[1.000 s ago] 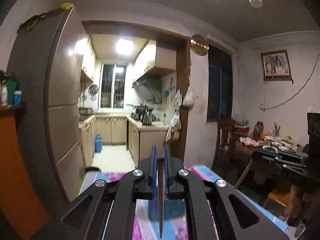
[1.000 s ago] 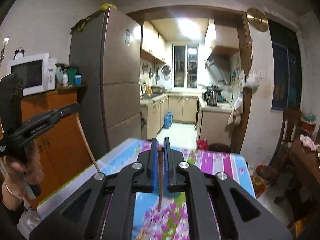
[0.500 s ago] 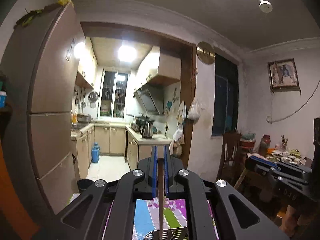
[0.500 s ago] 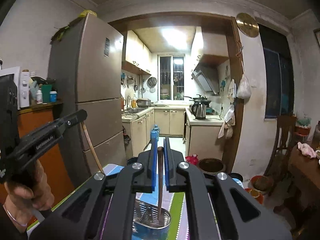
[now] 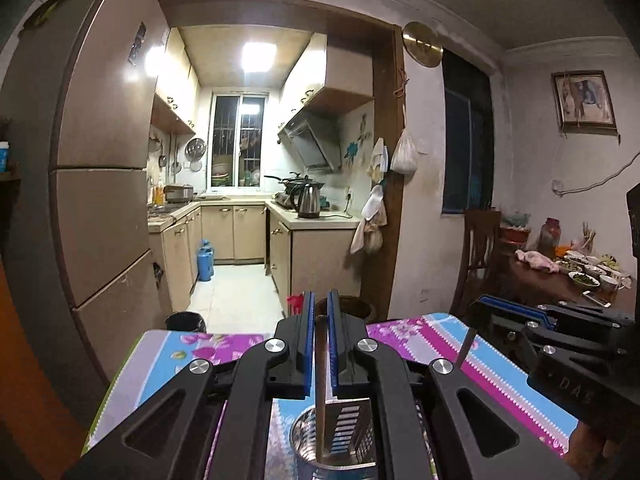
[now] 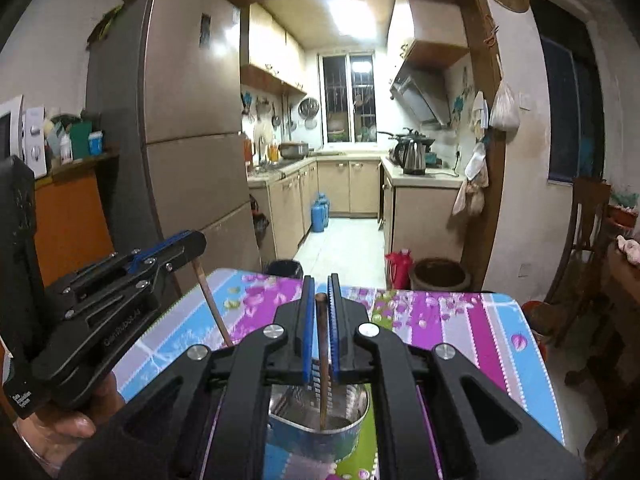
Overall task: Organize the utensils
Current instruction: 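Lower the left tool's chopstick into the holder and open while the right tool does likewise, then move both open tools back down toward the remaining chopsticks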
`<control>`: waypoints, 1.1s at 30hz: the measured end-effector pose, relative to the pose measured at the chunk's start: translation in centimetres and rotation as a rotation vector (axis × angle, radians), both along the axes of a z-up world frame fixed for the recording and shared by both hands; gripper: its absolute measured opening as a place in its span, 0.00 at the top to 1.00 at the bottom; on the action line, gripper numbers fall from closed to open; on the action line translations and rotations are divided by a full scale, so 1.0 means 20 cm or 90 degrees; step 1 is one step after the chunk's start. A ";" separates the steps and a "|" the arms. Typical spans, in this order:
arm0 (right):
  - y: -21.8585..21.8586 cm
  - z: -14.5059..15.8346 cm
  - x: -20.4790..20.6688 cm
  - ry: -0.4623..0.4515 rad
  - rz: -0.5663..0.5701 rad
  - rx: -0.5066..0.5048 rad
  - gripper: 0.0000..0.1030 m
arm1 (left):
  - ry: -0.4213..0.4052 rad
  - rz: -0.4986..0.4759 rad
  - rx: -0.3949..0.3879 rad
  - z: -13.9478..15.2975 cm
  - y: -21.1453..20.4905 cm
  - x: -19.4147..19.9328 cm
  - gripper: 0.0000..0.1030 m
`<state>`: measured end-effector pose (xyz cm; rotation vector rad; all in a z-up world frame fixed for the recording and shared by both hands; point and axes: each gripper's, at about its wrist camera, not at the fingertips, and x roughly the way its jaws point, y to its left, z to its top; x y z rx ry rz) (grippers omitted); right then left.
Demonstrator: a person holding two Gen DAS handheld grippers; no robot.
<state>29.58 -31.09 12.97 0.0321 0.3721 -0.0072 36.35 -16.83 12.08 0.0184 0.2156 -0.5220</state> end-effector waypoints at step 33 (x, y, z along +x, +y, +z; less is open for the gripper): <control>-0.30 -0.24 -1.95 -0.009 -0.172 -0.057 0.47 | -0.002 0.123 0.140 -0.29 1.02 -1.57 0.66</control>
